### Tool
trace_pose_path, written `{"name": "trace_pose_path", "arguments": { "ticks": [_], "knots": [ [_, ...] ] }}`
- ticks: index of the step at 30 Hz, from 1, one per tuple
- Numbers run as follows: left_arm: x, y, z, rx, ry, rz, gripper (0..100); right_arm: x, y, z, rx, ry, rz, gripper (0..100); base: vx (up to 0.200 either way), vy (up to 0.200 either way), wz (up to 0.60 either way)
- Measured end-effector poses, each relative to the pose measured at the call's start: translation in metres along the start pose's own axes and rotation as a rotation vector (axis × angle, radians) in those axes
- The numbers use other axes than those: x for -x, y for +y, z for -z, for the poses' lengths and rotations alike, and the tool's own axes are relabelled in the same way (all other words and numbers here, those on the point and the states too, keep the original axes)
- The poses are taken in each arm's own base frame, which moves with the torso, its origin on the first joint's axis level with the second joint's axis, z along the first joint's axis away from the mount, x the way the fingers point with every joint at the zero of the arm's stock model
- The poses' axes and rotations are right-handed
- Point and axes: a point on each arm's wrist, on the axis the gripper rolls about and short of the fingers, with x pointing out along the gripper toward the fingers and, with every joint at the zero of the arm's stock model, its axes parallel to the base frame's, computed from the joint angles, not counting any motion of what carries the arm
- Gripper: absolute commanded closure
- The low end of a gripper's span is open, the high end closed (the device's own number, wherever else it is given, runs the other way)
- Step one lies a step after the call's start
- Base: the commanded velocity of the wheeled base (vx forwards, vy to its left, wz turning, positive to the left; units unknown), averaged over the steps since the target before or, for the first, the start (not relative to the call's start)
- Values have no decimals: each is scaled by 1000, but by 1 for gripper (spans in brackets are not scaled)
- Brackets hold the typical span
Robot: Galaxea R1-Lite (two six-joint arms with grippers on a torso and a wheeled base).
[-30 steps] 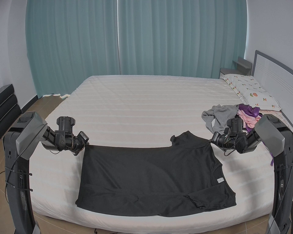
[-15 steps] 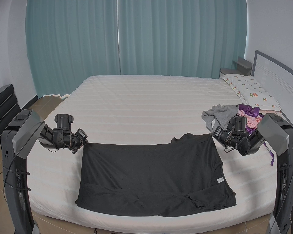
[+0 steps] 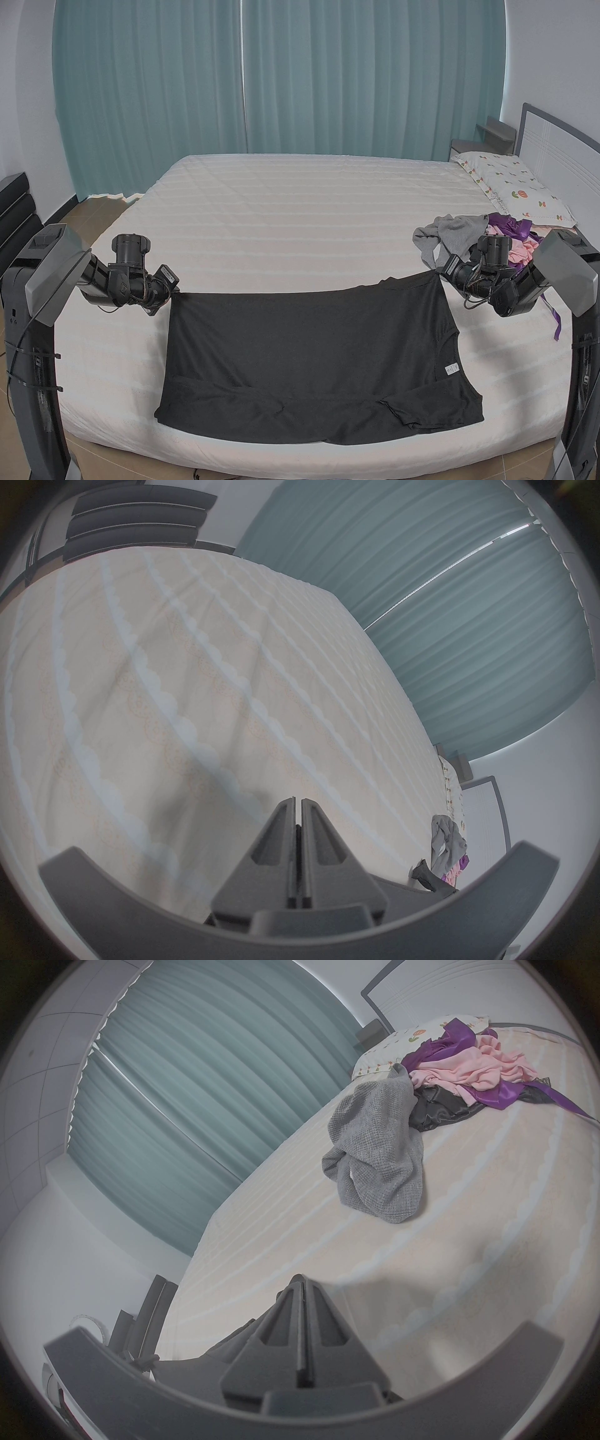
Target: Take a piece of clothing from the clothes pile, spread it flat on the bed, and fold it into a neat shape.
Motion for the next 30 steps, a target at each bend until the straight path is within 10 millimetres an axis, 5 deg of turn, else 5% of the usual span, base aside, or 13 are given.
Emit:
{"name": "trace_pose_path", "arguments": {
  "ticks": [16, 30],
  "knots": [
    [2, 1, 0, 6, 4, 2, 100, 2, -6, 4, -7, 47, -5, 100, 0, 0, 0],
    [22, 3, 8, 3, 21, -12, 100, 34, -4, 9, -24, 115, -19, 100, 0, 0, 0]
  ]
}}
